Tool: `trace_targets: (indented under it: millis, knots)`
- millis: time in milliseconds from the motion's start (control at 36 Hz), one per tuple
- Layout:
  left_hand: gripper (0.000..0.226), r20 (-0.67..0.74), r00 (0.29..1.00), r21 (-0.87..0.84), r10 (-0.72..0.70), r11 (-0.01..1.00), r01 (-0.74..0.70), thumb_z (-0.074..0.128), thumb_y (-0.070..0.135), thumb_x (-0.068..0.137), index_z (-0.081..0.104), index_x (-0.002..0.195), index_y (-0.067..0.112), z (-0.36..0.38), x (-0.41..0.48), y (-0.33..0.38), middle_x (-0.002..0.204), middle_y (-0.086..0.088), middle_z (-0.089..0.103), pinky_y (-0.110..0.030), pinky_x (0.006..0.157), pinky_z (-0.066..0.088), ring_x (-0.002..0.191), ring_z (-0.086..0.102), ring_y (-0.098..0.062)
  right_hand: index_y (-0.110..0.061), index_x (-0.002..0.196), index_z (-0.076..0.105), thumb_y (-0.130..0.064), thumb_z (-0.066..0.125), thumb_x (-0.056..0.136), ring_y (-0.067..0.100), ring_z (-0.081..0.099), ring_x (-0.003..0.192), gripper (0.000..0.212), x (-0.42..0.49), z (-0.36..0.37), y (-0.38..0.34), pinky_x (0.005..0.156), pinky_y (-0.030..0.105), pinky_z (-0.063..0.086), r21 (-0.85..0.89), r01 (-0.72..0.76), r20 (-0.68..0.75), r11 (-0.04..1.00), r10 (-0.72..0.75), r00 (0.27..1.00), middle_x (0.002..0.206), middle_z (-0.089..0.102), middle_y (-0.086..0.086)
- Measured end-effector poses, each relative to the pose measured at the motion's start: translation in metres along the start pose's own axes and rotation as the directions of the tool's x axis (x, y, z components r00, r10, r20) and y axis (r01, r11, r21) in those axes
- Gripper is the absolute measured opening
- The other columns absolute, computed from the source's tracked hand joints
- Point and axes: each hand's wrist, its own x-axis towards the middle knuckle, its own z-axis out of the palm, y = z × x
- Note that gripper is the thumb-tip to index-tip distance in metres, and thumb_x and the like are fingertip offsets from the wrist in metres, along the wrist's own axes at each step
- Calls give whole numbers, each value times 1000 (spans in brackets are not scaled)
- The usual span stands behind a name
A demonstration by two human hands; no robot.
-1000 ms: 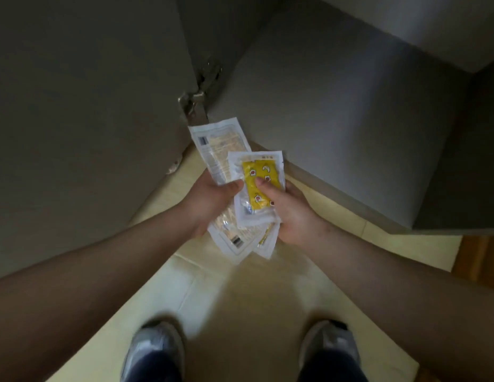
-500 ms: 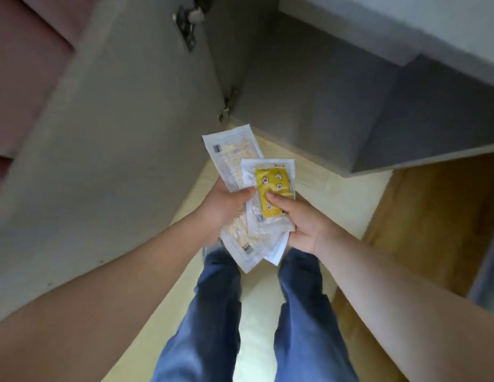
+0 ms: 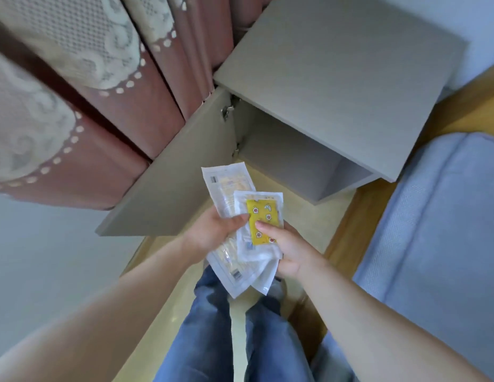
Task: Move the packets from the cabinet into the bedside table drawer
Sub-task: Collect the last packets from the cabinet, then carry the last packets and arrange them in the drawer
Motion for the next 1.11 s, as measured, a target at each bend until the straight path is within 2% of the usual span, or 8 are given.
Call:
trace_targets:
  millis: [83,194,333,500,667,861,1028,1111]
  knots:
    - [29,-26,1000,-4,11,1000,-11,53,24,94,58,121,13,0,-23,13,105,-3,72,-35,82,56,93,70,-21,-12,99,66,-6,59,89,24,69,83,15,-20,16,-3,80,38,55,-39,56,-25,998,-57,998,94,71,10]
    - [31,-115,993,-25,-11,1000,8,42,38,98,58,113,17,-4,-45,31,94,5,72,-17,70,53,82,69,-9,-11,100,66,-7,61,88,30,67,92,14,-38,29,-3,91,46,50,-20,73,-86,997,-74,994,100,70,12]
    - [42,-496,859,352,130,934,62,43,33,98,42,137,17,-52,-40,34,137,-2,45,-34,104,35,123,45,-20,-10,104,65,-9,61,88,31,68,90,17,-55,38,-8,83,45,53,81,102,-132,991,-91,987,98,72,13]
    - [62,-525,850,610,50,718,334,50,22,93,22,149,20,-139,-8,20,154,-9,19,-41,113,22,138,22,-32,-11,107,64,-10,59,89,30,70,89,19,-59,43,-10,81,44,54,130,150,-181,980,-125,975,100,72,12]
    - [72,-494,867,529,-61,770,356,64,10,85,27,146,9,-152,7,-1,144,-16,36,-37,106,33,130,38,-34,-11,108,63,-11,58,88,27,71,83,20,-51,47,-3,66,38,58,159,167,-181,973,-138,974,96,72,11]
    - [76,-552,820,655,-151,530,538,55,30,87,12,149,22,-142,5,-18,155,2,7,-40,112,23,137,18,-29,-11,108,63,-11,57,88,29,71,85,22,-48,46,3,71,42,57,206,173,-197,963,-132,971,99,72,12]
    - [79,-644,744,579,-174,524,624,57,38,84,12,147,23,-151,19,-6,150,-6,20,-48,112,16,136,20,-31,-8,111,63,-10,59,85,32,69,91,27,-50,34,5,79,48,56,228,182,-202,956,-136,970,106,69,16]
    - [75,-628,744,464,-230,656,595,61,26,86,18,147,12,-143,22,1,147,-13,22,-41,111,22,136,23,-32,-10,111,63,-12,63,80,37,64,102,31,-47,29,10,94,57,46,242,178,-241,954,-118,963,112,67,18]
